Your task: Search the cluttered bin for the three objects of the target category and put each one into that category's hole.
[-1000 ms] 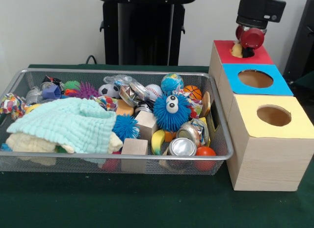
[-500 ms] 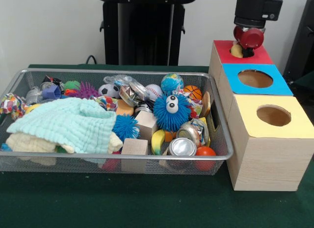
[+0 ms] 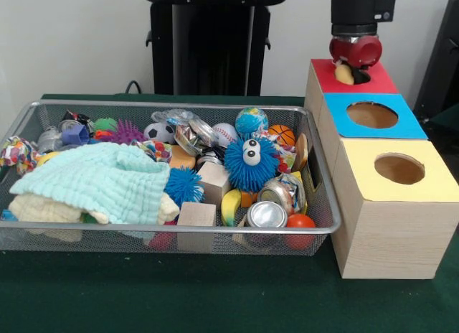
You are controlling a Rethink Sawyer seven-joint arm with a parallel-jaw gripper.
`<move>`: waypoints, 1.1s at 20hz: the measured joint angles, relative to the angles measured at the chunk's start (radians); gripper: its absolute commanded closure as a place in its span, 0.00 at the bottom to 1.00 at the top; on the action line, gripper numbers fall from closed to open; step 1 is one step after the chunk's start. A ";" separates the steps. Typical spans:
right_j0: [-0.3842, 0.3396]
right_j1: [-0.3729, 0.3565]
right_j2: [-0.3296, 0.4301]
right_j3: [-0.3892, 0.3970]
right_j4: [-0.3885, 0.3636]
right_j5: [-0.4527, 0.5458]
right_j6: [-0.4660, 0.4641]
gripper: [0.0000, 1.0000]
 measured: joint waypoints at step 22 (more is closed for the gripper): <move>-0.049 0.021 0.019 -0.003 -0.146 -0.099 0.000 0.00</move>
